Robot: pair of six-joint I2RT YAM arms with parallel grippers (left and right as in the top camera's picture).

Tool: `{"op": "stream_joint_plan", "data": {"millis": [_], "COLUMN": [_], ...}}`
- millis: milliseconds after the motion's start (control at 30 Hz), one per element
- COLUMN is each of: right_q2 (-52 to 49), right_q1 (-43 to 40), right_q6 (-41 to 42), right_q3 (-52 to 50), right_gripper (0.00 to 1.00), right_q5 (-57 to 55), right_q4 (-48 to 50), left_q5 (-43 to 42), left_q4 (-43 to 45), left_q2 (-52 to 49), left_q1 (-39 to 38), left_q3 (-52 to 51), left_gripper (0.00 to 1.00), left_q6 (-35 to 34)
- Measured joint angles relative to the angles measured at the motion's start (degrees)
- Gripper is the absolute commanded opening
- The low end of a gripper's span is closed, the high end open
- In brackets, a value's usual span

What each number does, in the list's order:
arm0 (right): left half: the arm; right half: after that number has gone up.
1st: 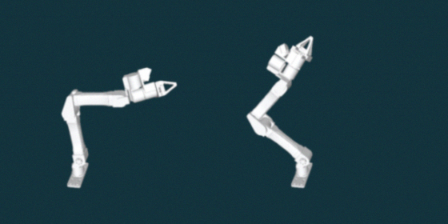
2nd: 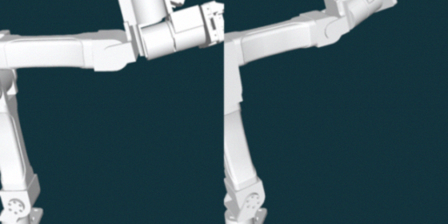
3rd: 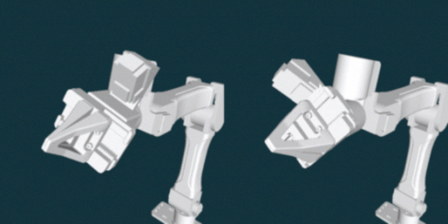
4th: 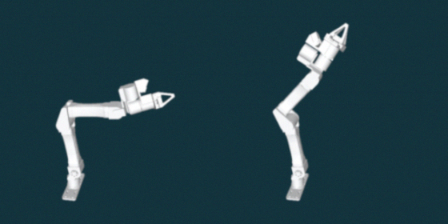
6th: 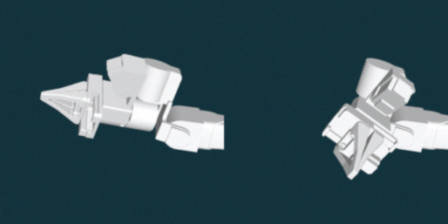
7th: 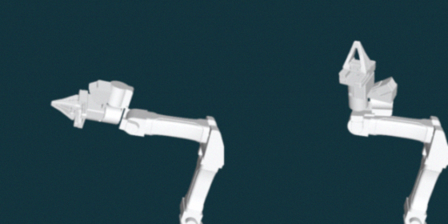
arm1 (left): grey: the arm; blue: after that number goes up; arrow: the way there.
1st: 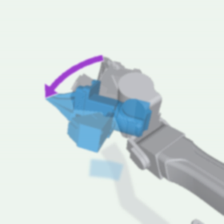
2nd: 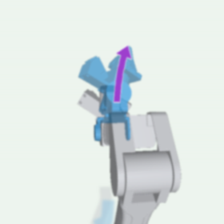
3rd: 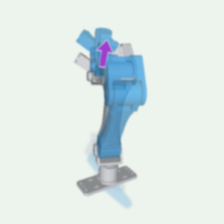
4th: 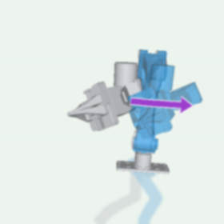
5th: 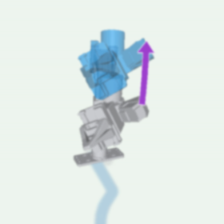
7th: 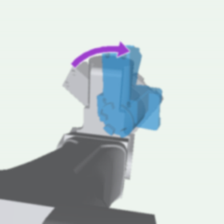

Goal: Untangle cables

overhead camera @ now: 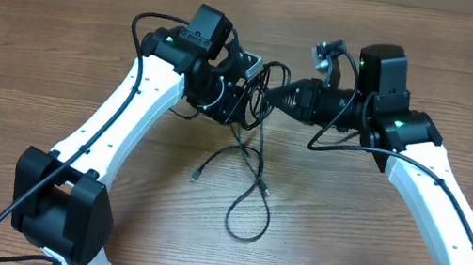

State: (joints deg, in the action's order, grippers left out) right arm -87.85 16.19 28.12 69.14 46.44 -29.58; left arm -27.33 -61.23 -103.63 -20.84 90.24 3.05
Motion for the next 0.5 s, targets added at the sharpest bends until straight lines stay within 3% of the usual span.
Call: {"op": "stream_joint_plan", "data": {"millis": [167, 300, 500], "right_q2": [0.0, 0.0, 0.0], "right_q1": [-1.9, -6.3, -9.3], "right_q6": [7.1, 9.4, 9.4], "right_q3": [0.2, 0.2, 0.2], "right_gripper": [0.04, 0.04, 0.04], "right_q5": [-23.8, -34.2, -41.1], "right_q4": [-20.6, -25.2, -30.1], "left_q5": [1.5, 1.8, 1.9], "left_q4": [-3.6, -3.7, -3.6], "left_q2": [0.4, 4.4, 9.4], "left_q1": [3.1, 10.4, 16.8], "left_q3": [-0.1, -0.2, -0.2], "left_gripper": [0.04, 0.04, 0.04], "left_q6": [-0.1, -0.1, -0.8]}}
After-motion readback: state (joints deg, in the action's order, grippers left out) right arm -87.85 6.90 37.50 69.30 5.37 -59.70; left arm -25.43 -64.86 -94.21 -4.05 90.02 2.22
